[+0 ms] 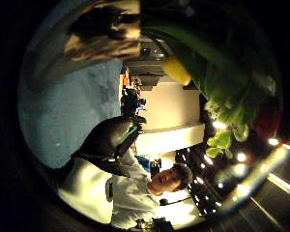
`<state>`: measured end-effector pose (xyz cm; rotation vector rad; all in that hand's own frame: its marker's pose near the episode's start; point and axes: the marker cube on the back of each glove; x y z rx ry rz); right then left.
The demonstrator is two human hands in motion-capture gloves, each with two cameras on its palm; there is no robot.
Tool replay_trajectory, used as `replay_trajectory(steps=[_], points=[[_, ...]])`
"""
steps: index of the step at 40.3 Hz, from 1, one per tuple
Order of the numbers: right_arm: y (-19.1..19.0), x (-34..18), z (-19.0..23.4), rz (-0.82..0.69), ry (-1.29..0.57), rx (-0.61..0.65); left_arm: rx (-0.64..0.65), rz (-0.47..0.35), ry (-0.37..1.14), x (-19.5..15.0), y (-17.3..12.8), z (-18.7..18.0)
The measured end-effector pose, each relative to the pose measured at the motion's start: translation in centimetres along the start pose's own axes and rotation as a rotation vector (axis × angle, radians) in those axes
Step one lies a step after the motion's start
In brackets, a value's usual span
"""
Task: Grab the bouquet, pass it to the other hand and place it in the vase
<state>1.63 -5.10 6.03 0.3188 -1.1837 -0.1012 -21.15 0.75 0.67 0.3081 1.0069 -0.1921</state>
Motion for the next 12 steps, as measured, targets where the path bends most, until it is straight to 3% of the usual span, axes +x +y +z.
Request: replay_trajectory(steps=[6,12], points=[[0.3,1.5,-2.6,0.004,0.0,0.131,-0.035,-0.014,-0.059,-3.8,-0.1,0.9],[-0.4,3.9,-3.1,-0.015,0.032,0.145,-0.02,-0.037,-0.036,-5.7,-0.2,1.6]])
